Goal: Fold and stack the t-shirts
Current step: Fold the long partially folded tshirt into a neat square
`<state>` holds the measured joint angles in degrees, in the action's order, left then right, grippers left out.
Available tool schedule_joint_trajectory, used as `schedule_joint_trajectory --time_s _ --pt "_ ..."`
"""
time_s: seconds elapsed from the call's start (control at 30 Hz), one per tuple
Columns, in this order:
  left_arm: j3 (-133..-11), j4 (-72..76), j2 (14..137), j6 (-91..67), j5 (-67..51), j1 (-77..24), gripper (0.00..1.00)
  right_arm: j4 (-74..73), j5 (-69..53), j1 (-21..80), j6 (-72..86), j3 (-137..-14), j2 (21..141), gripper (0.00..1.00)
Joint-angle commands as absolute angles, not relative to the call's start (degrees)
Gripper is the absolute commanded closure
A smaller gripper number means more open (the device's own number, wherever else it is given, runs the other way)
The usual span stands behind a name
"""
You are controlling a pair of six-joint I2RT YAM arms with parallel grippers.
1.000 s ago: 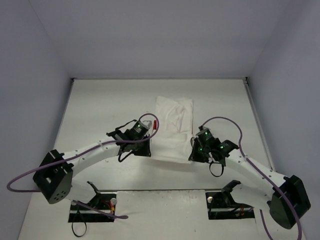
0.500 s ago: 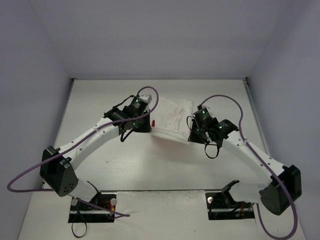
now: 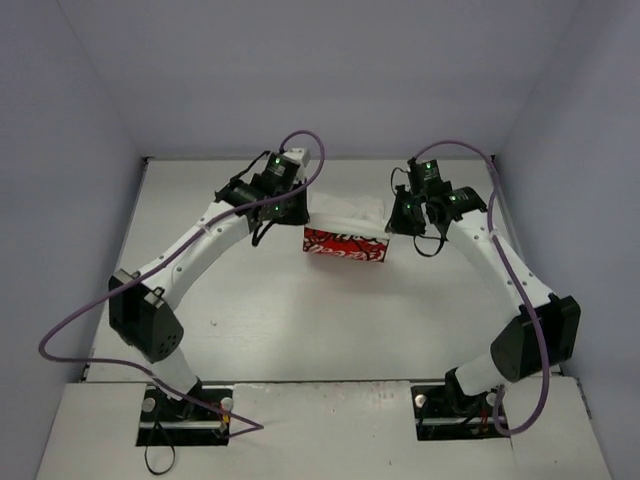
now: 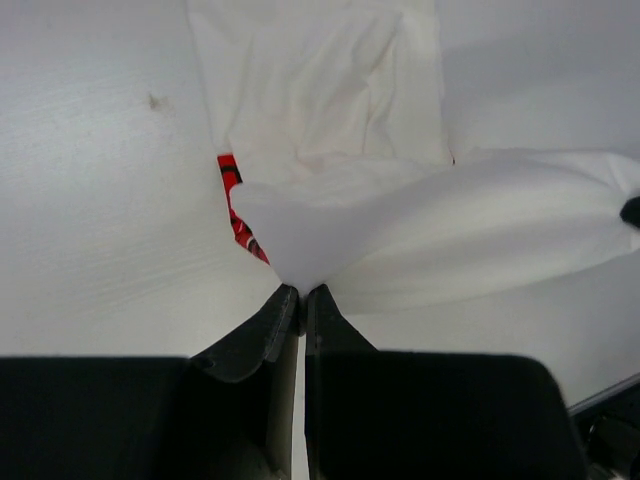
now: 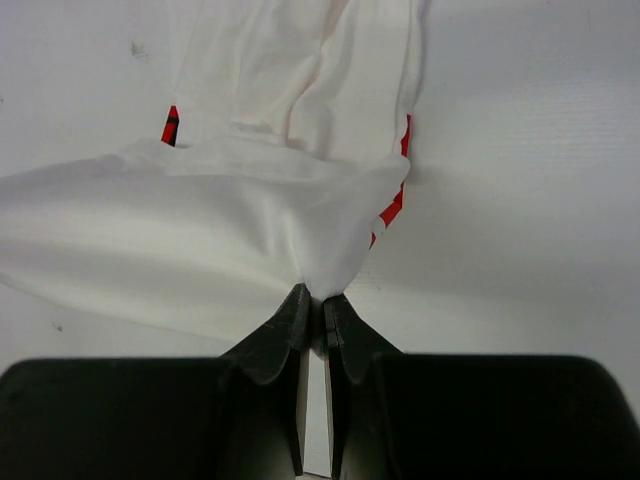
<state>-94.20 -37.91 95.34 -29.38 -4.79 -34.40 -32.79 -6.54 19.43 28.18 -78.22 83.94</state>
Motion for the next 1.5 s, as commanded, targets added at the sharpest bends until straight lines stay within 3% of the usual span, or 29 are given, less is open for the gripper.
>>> schedule_joint_trajectory --time_s 0.0,0.33,0.73,0.9,0.97,1.03,1.1,1.17,1.37,1.47 --pt "-103.07 -37.88 100.67 -25.38 -2.72 -31.16 1.0 -34.95 -7.81 16.86 22.65 -84.74 90.97 0.96" --pt "-120.74 -36.83 119.32 -24.07 -3.97 -27.77 1.0 -34.9 -11.86 11.91 18.09 -103.5 110.62 1.0" --pt "-134.22 -34.48 131.95 -25.06 -4.69 -24.93 1.0 -34.81 -18.2 7.73 17.24 -117.83 126.08 1.0" --pt "-135.27 -30.81 136.1 -25.85 -5.27 -23.99 1.0 -34.8 -18.59 6.88 17.49 -124.49 133.39 0.94" --pt "-135.61 -29.54 137.81 -26.6 -5.71 -23.71 0.99 -34.8 -18.71 6.33 17.81 -127.36 135.98 0.88" --pt "-136.79 -28.84 139.41 -26.84 -5.85 -23.54 0.84 -34.7 -18.36 6.01 18.21 -129.02 137.77 0.82" --pt "-139.12 -28.32 141.18 -27.31 -5.71 -23.39 0.64 -34.63 -18.22 5.56 18.69 -130.91 139.69 0.64" --pt "-140.43 -27.55 141.08 -27.56 -5.49 -23.06 0.56 -34.09 -17.81 5.4 18.93 -132.66 140.1 0.52" --pt "-136.24 -22.24 132.13 -26.93 -4.04 -22.61 0.53 -32.0 -14.94 4.82 15.02 -137.65 135.74 0.46" --pt "-130.36 -19.78 125.09 -27.22 -4.44 -23.07 0.53 -30.27 -16.56 4.59 9.1 -134.09 130.39 0.51"
